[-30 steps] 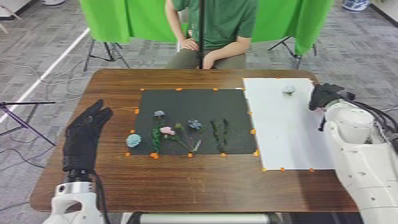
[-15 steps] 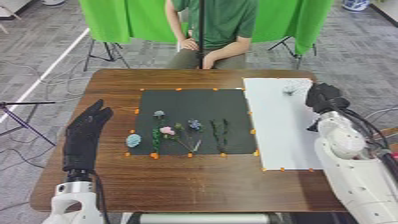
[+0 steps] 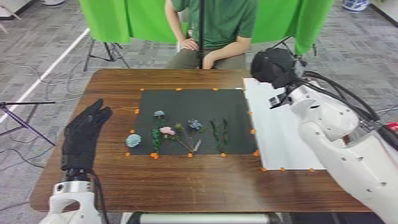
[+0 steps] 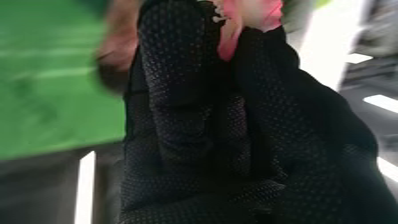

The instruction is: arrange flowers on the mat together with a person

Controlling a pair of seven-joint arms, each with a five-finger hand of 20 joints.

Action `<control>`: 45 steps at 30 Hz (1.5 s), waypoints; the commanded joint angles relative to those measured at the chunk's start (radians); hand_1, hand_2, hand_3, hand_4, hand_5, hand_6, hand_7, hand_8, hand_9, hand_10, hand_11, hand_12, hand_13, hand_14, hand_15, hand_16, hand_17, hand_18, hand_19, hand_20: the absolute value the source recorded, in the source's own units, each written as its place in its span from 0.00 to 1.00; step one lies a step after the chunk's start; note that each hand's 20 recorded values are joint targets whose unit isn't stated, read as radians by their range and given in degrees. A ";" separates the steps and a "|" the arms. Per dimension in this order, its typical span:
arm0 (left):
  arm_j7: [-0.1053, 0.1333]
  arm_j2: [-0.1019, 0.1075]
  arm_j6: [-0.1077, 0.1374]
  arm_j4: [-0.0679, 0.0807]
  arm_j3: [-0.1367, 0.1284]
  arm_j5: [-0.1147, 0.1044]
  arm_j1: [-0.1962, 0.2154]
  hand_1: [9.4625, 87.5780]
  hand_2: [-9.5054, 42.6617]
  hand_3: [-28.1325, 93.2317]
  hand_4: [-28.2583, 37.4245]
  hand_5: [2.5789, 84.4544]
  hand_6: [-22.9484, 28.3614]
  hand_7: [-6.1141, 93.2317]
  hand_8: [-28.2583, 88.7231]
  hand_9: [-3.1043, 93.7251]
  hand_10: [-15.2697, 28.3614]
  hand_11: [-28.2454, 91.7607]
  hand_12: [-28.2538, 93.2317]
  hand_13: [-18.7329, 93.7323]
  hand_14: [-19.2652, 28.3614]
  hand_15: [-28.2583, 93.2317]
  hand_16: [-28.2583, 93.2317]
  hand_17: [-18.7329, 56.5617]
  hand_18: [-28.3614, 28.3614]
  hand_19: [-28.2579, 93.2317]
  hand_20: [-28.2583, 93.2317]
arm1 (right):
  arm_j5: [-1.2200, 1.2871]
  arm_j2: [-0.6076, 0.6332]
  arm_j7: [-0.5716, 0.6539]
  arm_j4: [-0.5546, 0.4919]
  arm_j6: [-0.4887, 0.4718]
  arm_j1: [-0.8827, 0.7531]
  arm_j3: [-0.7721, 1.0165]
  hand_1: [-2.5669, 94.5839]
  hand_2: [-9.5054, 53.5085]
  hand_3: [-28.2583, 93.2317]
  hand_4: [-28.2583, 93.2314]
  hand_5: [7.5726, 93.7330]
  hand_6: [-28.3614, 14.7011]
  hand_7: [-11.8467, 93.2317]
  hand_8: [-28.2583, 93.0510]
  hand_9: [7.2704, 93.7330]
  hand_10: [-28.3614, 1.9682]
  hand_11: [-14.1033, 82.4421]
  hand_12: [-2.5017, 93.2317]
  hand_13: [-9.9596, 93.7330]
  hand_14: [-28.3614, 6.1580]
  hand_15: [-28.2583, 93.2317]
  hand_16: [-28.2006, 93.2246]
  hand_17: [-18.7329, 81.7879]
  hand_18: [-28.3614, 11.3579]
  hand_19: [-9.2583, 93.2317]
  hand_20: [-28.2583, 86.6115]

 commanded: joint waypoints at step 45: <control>-0.007 -0.002 -0.022 0.011 0.004 0.004 -0.005 0.28 0.04 0.76 0.18 0.53 0.52 0.16 0.20 0.50 0.64 0.37 0.36 0.48 0.71 0.32 0.23 0.37 0.66 0.25 0.37 | -0.323 -0.123 -0.268 0.226 -0.026 0.117 -0.250 0.54 0.00 0.81 0.00 0.74 0.77 0.29 0.19 0.81 0.65 0.28 0.20 0.79 0.65 0.43 0.54 0.56 0.52 0.08 0.64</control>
